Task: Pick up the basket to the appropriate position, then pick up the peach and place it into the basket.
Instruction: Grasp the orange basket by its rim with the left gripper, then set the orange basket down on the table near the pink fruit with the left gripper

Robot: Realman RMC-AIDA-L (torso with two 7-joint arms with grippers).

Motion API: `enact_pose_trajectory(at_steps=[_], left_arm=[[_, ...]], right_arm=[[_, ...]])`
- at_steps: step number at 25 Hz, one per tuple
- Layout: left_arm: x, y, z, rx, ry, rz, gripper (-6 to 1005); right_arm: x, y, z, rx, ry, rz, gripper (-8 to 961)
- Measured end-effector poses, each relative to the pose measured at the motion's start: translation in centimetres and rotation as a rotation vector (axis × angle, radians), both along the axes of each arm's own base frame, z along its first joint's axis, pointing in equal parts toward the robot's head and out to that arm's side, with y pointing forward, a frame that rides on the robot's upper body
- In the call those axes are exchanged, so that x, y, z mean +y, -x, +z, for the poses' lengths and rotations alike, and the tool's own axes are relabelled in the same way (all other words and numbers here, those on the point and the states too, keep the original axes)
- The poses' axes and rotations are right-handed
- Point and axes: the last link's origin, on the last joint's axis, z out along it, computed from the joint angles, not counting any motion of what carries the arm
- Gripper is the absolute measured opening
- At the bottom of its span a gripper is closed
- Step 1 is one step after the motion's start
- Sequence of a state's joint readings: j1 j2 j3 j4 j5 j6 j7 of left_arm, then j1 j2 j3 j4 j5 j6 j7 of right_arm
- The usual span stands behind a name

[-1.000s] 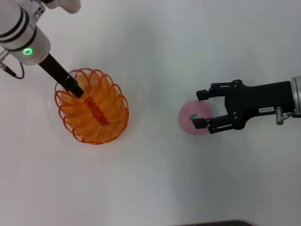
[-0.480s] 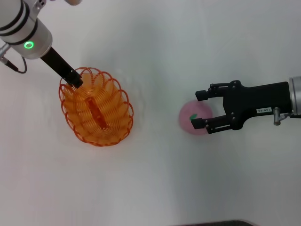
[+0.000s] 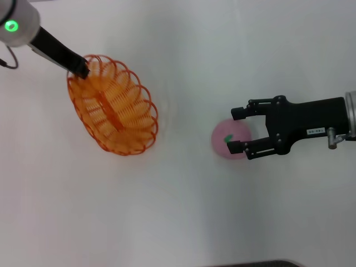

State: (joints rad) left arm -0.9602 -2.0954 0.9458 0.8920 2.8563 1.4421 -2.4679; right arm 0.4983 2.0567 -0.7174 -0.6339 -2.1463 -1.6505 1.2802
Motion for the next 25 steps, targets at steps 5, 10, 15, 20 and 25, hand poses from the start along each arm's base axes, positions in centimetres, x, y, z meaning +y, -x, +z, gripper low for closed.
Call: enact_pose_trajectory(at_steps=[5, 10, 15, 20, 25], left_arm=[[-0.2, 0.4, 2.4, -0.063, -0.147, 0.119, 109], [-1.2, 1.4, 2.8, -0.157, -0.201, 0.243, 72], [-2.2, 2.6, 2.5, -0.308, -0.281, 0.392, 75], [-2.9, 4.6, 2.2, -0.491, -0.38, 0.519, 78], [-4.1, 7.1, 1.4, -0.613, -0.443, 0.644, 82]], right_arm=[[0.0, 0.4, 0.9, 0.04, -0.014, 0.02, 853], [0.0, 0.4, 1.9, 0.048, -0.015, 0.047, 853], [0.0, 0.5, 3.3, 0.064, -0.003, 0.066, 854], [0.2, -0.1, 4.4, 0.043, -0.025, 0.073, 852], [0.3, -0.5, 5.1, 0.028, -0.056, 0.089, 854]])
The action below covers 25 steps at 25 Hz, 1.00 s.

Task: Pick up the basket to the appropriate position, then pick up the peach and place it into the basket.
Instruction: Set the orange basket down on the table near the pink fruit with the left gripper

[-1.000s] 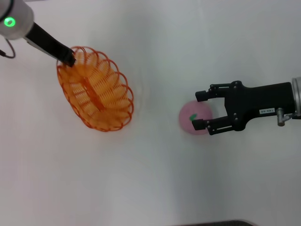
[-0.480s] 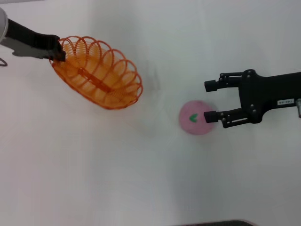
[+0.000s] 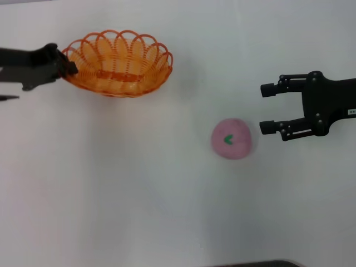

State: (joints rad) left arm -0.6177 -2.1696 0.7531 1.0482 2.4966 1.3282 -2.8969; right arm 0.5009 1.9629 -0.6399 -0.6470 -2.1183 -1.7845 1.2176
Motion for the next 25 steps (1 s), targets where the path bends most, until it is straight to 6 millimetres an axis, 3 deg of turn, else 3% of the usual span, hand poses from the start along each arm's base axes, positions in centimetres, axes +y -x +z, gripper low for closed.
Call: enact_pose_trajectory(at_steps=[5, 11, 16, 19, 25], left_arm=[[-1.8, 2.5, -1.9, -0.118, -0.049, 0.102, 85], [-3.3, 3.3, -3.0, -0.128, -0.037, 0.116, 89], [-4.5, 3.2, -3.4, -0.148, 0.013, 0.105, 169], [-5.2, 3.4, -3.3, -0.155, 0.043, 0.11, 386], [-6.4, 3.8, -1.8, -0.157, 0.044, 0.111, 468]], right_arm=[[0.1, -0.1, 0.2, -0.006, -0.021, 0.012, 853], [0.3, 0.0, 0.3, -0.004, -0.028, 0.016, 852], [0.5, 0.2, 0.4, 0.015, -0.039, 0.009, 853], [0.6, 0.4, 0.4, 0.026, -0.048, 0.007, 854], [0.9, 0.8, 0.3, 0.033, -0.048, 0.016, 852]])
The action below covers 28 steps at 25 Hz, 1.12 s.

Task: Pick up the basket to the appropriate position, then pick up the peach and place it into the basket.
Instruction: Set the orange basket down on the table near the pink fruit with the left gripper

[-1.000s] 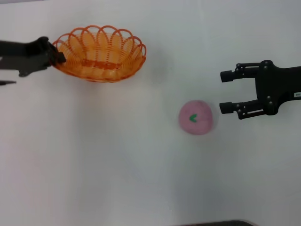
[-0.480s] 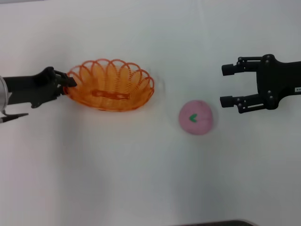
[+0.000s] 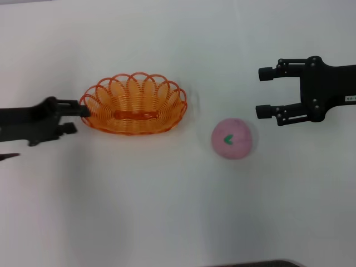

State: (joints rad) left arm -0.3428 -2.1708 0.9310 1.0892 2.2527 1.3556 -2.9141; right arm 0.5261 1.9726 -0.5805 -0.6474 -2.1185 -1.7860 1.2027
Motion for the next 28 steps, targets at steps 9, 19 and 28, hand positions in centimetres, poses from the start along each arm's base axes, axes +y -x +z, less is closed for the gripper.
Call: enact_pose_trajectory(at_steps=[9, 19, 28], left_arm=[[-0.4, 0.8, 5.2, 0.197, -0.137, -0.322, 577], [-3.6, -1.1, 4.3, 0.231, -0.139, -1.01, 679], [-5.2, -0.1, 2.2, 0.211, -0.123, -1.185, 850]], right_arm=[[1.1, 0.8, 0.3, 0.027, 0.001, -0.05, 853], [5.1, 2.6, 1.5, 0.042, 0.011, -0.317, 852], [7.5, 8.1, 3.3, -0.23, 0.137, -0.343, 853]])
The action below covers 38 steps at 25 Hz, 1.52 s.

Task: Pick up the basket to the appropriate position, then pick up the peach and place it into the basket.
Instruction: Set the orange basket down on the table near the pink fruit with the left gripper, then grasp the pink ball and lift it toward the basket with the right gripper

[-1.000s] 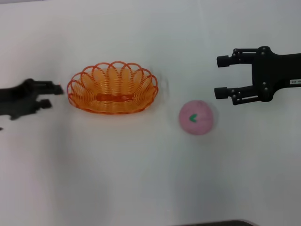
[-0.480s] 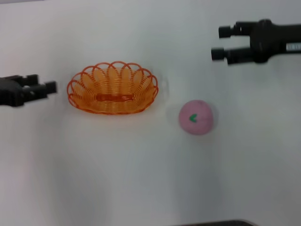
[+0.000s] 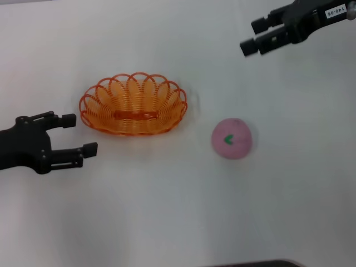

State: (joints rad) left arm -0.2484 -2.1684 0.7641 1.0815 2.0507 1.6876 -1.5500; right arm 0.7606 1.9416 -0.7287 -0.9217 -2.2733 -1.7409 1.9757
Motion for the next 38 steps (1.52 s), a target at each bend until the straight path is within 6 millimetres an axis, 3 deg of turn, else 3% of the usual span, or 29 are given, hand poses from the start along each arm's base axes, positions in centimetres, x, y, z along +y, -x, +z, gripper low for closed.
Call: enact_pose_trajectory(at_steps=[4, 7, 20, 31, 38], left_arm=[[-0.2, -0.1, -0.2, -0.003, 0.011, -0.036, 873], [-0.3, -0.3, -0.2, -0.005, 0.016, -0.05, 872], [-0.2, -0.6, 0.3, -0.042, -0.004, -0.075, 869], [0.1, -0.3, -0.4, -0.059, -0.005, -0.04, 868], [0.2, -0.3, -0.7, -0.065, -0.002, -0.034, 867]], right_arm=[[-0.2, 2.2, -0.8, -0.14, 0.109, 0.04, 853], [-0.4, 2.7, -2.2, -0.249, 0.17, 0.066, 854], [-1.0, 2.0, -9.0, -0.523, 0.226, 0.177, 852], [-1.9, 1.1, -12.1, -0.567, 0.314, 0.21, 811], [-2.1, 1.1, -12.4, -0.558, 0.325, 0.212, 550]])
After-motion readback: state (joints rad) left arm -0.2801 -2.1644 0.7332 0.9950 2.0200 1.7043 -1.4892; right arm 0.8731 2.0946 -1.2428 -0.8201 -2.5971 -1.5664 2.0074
